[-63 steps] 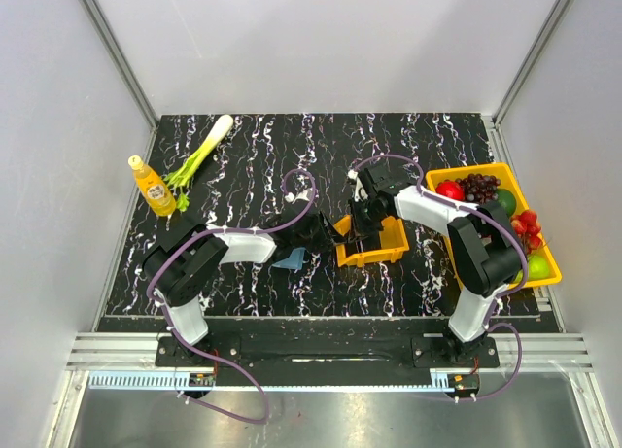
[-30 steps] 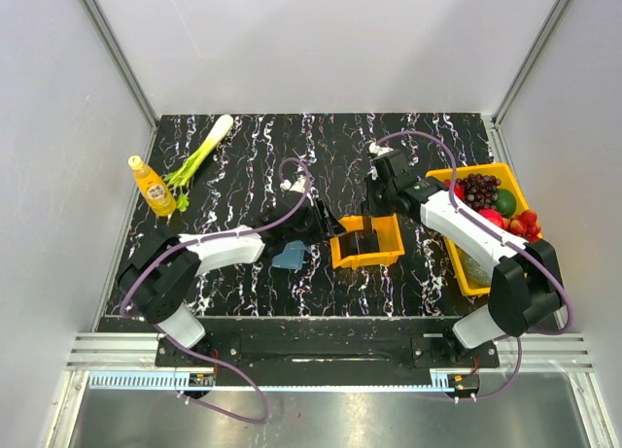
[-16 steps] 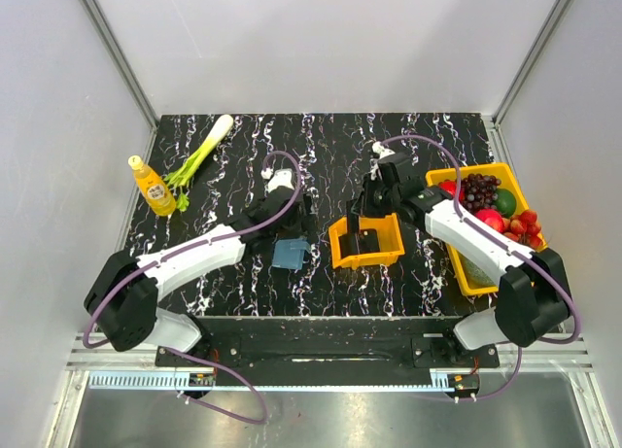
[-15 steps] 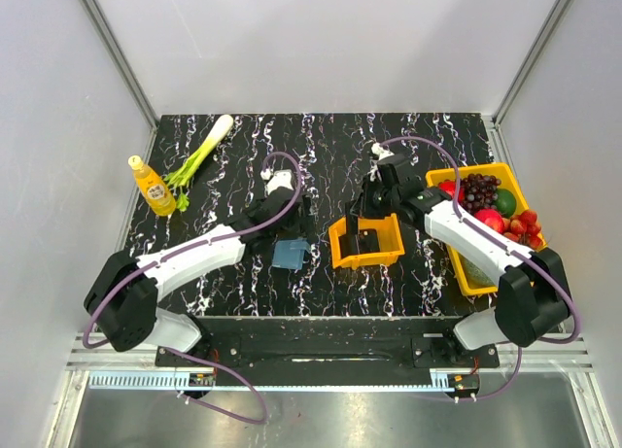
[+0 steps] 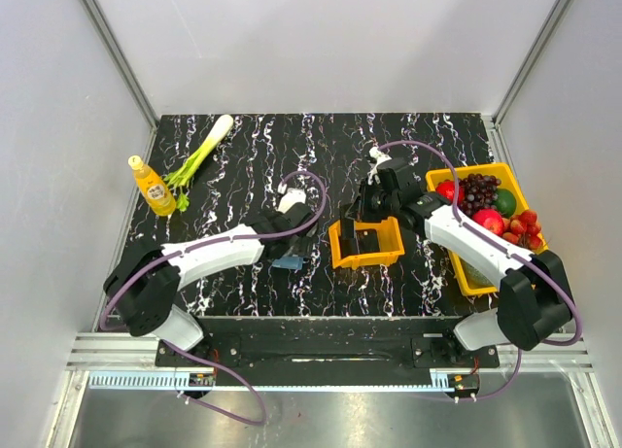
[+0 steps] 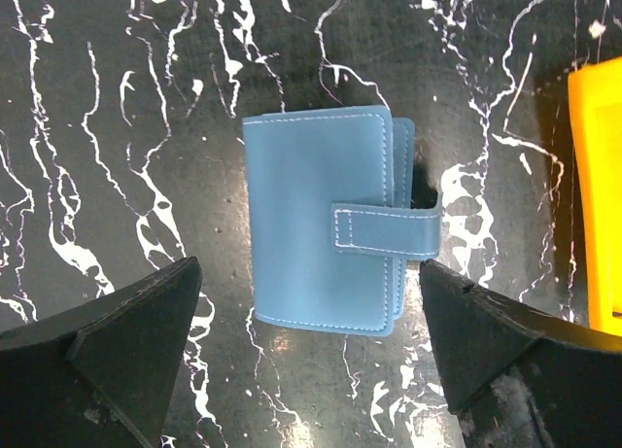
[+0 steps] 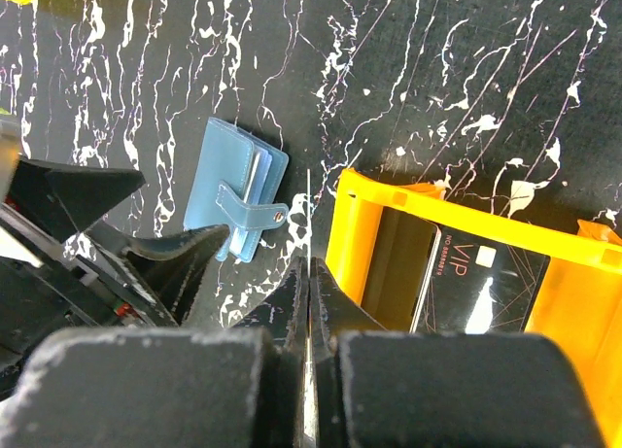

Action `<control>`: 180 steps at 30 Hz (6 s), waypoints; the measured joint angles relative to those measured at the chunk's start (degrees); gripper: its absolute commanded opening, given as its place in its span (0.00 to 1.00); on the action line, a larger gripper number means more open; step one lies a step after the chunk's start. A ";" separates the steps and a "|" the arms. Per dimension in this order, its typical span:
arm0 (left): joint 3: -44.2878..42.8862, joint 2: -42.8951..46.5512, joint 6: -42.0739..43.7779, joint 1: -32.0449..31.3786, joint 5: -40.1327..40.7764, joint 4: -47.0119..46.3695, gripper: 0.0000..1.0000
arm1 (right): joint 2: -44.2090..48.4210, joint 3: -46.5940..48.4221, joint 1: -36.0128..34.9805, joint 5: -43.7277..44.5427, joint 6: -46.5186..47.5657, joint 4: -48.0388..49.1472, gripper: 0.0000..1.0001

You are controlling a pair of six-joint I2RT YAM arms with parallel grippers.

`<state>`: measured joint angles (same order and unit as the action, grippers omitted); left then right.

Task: Put the credit cards into the card holder
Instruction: Pick up the credit card from the storage box, then open the card holder at the center of the board, then insert the credit card into the card holder.

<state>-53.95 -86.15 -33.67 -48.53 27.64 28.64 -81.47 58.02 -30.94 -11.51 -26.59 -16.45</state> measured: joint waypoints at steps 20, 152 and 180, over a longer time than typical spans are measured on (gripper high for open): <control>-3.39 -8.92 0.24 -3.43 5.66 3.37 0.99 | 0.26 -2.14 0.00 -0.24 0.63 1.05 0.00; 31.91 13.33 -29.86 2.47 -11.30 -32.22 0.00 | -17.18 -13.68 -7.19 -10.25 -16.48 31.17 0.00; 38.93 27.98 -24.76 2.47 -11.87 -35.95 0.91 | -18.03 -8.17 -7.58 -8.17 -14.53 22.88 0.00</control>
<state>-15.03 -58.17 -58.43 -46.06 15.77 -7.31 -99.50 49.84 -38.52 -19.68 -41.12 6.44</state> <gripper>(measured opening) 0.880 0.010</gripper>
